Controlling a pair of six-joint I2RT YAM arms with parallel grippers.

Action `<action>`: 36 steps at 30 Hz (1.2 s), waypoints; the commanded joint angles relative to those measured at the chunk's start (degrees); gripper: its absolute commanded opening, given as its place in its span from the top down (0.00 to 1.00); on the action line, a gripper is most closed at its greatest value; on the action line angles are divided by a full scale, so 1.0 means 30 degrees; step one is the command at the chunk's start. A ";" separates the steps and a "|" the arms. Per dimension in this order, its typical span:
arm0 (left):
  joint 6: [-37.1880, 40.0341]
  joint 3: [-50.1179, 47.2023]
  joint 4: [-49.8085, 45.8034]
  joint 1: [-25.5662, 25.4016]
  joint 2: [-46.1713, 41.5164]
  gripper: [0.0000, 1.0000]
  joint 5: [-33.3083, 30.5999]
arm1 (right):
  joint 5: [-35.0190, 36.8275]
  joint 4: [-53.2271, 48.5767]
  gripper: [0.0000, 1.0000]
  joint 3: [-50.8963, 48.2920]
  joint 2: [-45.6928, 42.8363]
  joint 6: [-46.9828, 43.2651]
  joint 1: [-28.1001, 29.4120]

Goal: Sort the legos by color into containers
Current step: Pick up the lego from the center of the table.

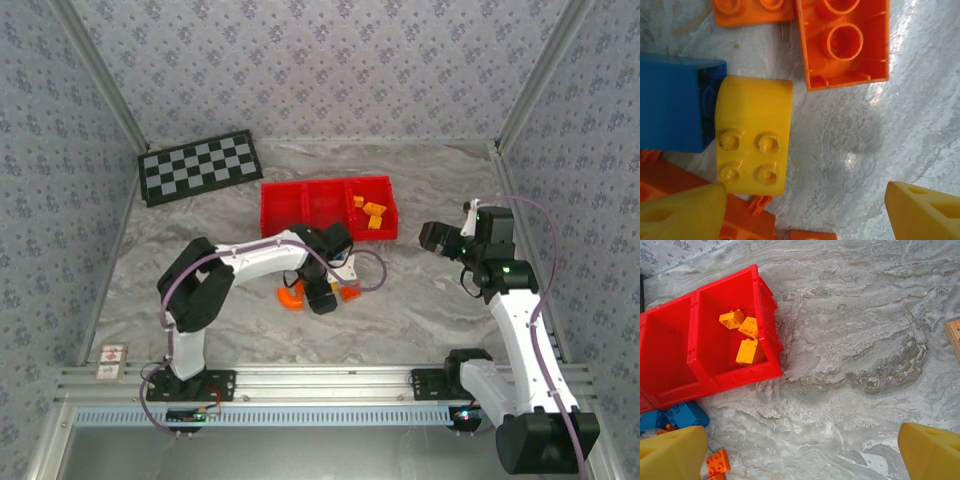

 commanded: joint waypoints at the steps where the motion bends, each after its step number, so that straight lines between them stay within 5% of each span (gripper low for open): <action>1: 0.0823 0.0832 -0.0105 0.0173 0.0476 0.18 0.0220 | -0.0658 -0.0112 0.00 0.0174 0.0018 0.0436 -0.0368; 20: 0.1984 0.2835 -0.0792 0.0469 0.2347 0.29 -0.0889 | -0.1080 -0.0287 0.00 0.0277 0.0533 0.0634 -0.0814; 36: 0.1094 0.2274 0.0218 0.0515 0.2862 0.52 -0.0794 | -0.0992 -0.0345 0.00 0.0139 0.0316 0.0702 -0.1017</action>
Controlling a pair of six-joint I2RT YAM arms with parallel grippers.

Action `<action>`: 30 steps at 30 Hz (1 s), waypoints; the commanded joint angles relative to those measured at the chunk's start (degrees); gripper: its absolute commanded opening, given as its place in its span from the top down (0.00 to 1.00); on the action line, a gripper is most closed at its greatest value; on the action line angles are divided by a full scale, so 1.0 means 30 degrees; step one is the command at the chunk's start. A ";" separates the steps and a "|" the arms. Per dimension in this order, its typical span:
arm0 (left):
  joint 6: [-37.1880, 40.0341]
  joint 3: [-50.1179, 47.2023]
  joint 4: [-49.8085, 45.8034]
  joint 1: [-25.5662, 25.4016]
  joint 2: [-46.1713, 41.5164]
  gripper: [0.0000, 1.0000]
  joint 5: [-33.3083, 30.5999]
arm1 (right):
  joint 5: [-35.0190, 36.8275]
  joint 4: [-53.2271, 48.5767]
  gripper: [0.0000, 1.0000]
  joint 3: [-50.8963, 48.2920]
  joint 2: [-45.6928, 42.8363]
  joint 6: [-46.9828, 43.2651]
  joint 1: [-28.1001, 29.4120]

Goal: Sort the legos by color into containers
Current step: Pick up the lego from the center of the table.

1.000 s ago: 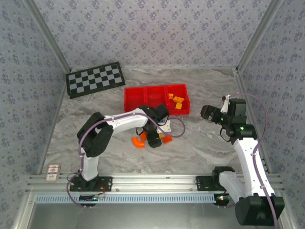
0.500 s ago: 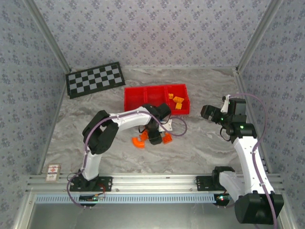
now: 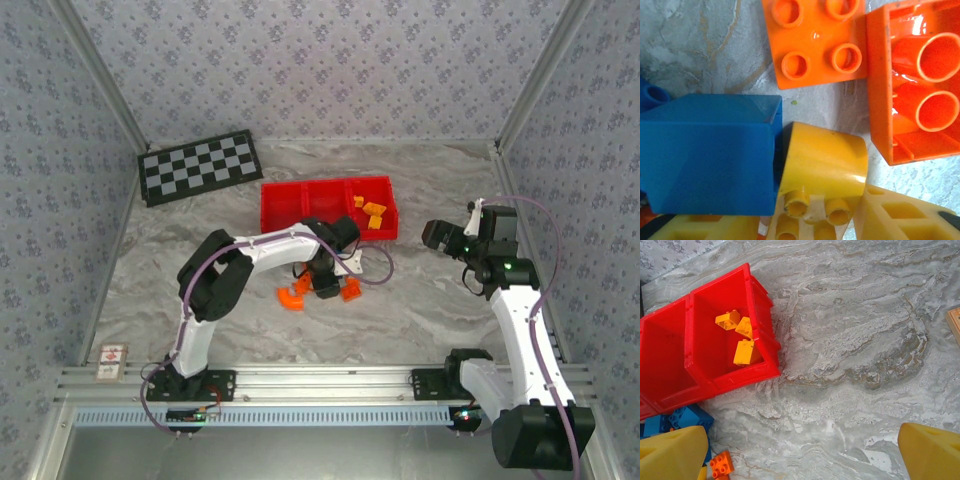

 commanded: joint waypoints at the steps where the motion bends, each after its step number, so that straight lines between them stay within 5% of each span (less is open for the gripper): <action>1: -0.0269 -0.0264 0.0282 0.0129 0.0356 0.55 0.0048 | -0.0257 -0.0317 0.00 0.0161 -0.0192 0.0262 -0.0216; 18: -0.2830 -0.1035 0.1342 -0.0328 -0.1285 0.84 -0.1584 | -0.0315 -0.0403 0.00 -0.0025 -0.0835 0.0451 -0.0467; 30: -0.6792 0.3887 -0.0270 -0.0279 -0.2541 0.93 -0.4004 | -0.0345 -0.0485 0.00 -0.0356 -0.1515 0.0720 -0.0627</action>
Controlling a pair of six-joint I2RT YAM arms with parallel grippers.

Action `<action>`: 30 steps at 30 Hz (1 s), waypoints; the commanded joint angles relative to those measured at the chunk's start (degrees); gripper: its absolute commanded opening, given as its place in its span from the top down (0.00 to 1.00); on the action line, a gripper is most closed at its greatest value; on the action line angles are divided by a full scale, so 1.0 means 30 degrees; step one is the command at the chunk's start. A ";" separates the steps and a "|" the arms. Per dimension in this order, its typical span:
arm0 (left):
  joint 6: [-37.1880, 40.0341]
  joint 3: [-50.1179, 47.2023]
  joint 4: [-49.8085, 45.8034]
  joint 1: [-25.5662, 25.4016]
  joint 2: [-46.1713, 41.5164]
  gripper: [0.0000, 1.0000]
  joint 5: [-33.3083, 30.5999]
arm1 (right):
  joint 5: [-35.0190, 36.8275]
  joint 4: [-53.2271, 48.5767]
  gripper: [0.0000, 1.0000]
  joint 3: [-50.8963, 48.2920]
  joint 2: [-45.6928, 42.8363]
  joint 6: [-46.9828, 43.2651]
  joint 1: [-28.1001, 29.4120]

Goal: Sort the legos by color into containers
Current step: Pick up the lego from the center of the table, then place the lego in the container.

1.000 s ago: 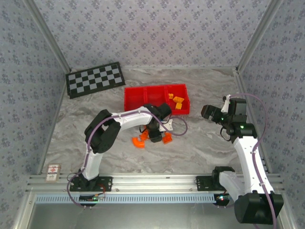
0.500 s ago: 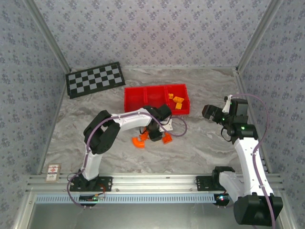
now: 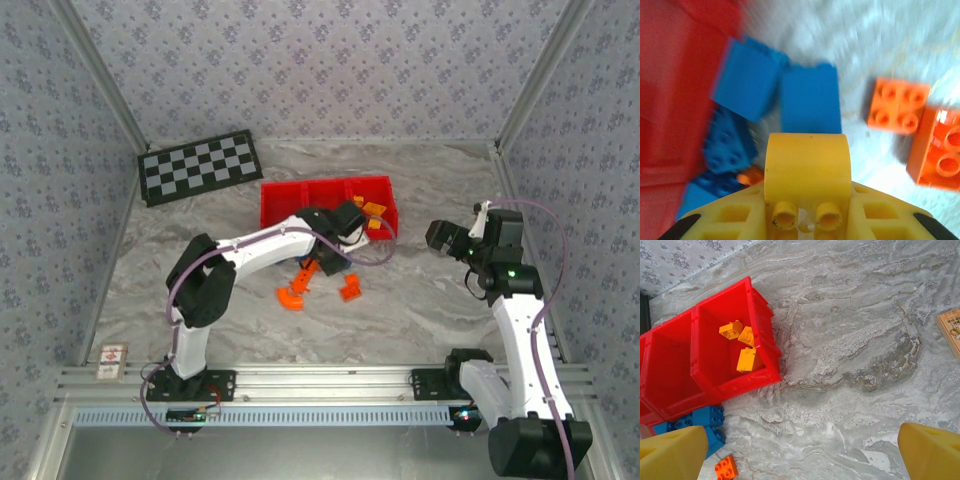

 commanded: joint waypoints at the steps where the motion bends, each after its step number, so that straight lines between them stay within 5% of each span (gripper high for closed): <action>1: -0.1537 0.2484 -0.0726 0.0054 -0.0755 0.93 -0.0736 | -0.0229 -0.0423 0.00 -0.0171 -0.0526 0.0301 -0.0197; 5: -0.2485 0.6534 -0.1779 0.0231 0.1169 0.92 -0.1702 | -0.0283 -0.0405 0.00 -0.0346 -0.0885 0.0551 -0.0259; 15: -0.4805 2.2493 -0.6198 0.0721 1.0799 0.94 -0.3123 | -0.0550 -0.0346 0.00 -0.0828 -0.1583 0.1213 -0.0347; 21: -0.8397 2.0877 -0.4067 0.1970 1.0823 0.90 -0.0858 | -0.0656 -0.0407 0.00 -0.0931 -0.1811 0.1301 -0.0399; 30: -0.9074 2.0249 -0.2081 0.2113 1.0998 0.89 0.1108 | -0.0638 -0.0048 0.00 -0.1107 -0.1790 0.1424 -0.0379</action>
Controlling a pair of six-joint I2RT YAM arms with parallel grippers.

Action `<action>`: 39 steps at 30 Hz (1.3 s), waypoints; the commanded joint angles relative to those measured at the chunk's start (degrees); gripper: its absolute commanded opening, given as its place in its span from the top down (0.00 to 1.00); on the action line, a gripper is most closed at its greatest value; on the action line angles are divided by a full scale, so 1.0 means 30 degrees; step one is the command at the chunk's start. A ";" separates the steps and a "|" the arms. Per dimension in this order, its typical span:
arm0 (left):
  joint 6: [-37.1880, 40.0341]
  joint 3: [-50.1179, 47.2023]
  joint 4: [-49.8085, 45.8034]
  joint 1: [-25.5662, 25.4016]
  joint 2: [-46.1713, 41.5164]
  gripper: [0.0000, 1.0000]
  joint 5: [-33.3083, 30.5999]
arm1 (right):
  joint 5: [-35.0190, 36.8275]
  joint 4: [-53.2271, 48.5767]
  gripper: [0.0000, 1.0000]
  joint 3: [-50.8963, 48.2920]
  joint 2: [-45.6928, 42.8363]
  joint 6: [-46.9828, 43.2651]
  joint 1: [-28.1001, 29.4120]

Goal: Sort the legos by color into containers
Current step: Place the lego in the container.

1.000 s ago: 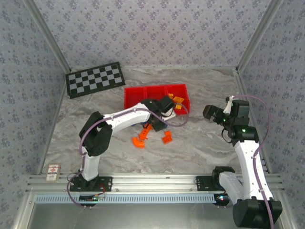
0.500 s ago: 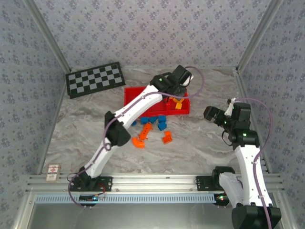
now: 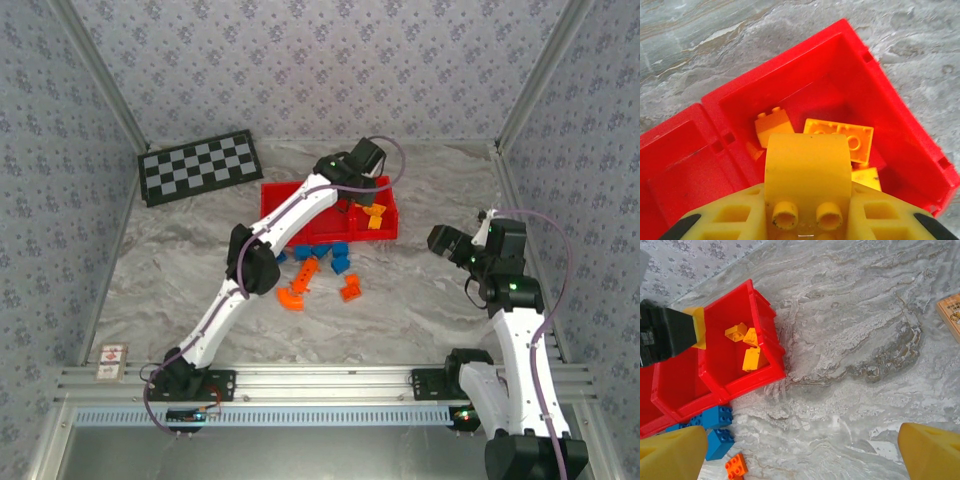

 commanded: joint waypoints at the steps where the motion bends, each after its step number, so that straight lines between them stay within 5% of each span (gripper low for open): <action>1: -0.0704 0.0068 0.1106 -0.0334 -0.0324 0.89 0.1096 | -0.0288 0.0070 0.00 -0.0145 -0.0222 0.0269 -0.0103; 14: -0.2501 0.0025 0.2392 -0.0325 0.0013 0.60 0.1142 | -0.0345 0.0215 0.00 -0.0234 -0.0282 0.0501 -0.0096; 21: -0.2815 0.0010 0.3178 -0.0347 -0.0077 0.29 0.1246 | -0.0745 -0.0185 0.00 -0.0372 -0.0587 0.0984 -0.0096; 29: -0.1719 -0.0550 0.3210 -0.0263 -0.1321 0.21 0.1710 | -0.2189 -0.0325 0.00 -0.0732 -0.0668 0.1769 -0.0076; 32: -0.1032 -0.2400 0.3464 -0.0265 -0.2937 0.01 0.1506 | -0.2928 -0.0481 0.00 -0.0638 -0.0356 0.1943 0.0094; 39: -0.0235 -1.4101 0.9290 -0.0159 -1.0527 0.00 0.0459 | -0.2668 -0.1259 0.00 -0.0104 0.1178 0.2172 0.2476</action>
